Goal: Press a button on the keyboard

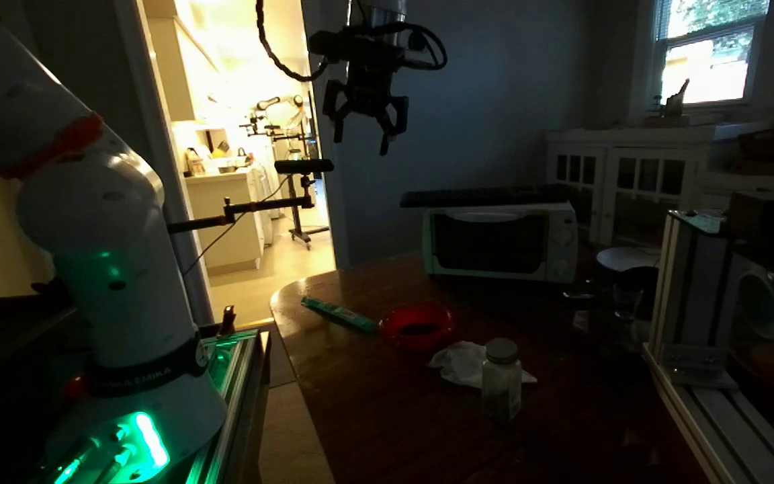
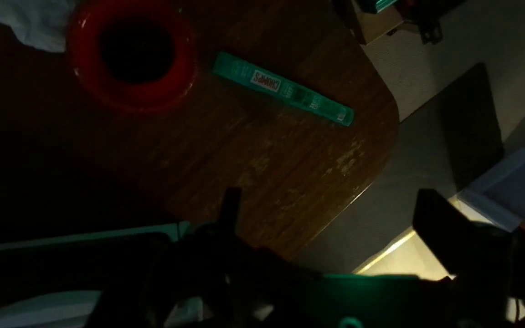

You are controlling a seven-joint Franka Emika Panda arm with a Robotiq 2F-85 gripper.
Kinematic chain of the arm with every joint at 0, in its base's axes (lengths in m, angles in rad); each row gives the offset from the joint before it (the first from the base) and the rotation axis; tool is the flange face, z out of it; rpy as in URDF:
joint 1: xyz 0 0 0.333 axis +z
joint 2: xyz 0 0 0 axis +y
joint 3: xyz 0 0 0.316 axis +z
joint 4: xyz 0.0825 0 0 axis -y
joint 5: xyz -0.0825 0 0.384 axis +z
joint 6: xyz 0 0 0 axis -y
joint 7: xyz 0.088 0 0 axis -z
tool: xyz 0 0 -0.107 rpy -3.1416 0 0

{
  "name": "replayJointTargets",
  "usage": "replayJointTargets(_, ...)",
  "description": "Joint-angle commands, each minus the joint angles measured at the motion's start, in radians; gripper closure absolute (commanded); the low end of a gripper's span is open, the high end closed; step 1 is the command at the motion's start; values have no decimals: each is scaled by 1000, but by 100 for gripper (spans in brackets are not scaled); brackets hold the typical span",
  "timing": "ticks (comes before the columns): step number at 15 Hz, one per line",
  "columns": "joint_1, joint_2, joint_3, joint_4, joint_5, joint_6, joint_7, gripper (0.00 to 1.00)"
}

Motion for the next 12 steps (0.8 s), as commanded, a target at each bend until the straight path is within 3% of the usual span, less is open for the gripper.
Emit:
replayJointTargets(1, 35, 116, 68, 64, 6, 107, -75, 34)
replayJointTargets(6, 40, 240, 136, 143, -35, 277, -142, 74)
replayJointTargets(9, 20, 299, 131, 198, -22, 351, -144, 98)
replayJointTargets(10, 27, 251, 143, 152, -14, 326, -125, 79)
replayJointTargets(12, 14, 282, 141, 183, -14, 340, -129, 96)
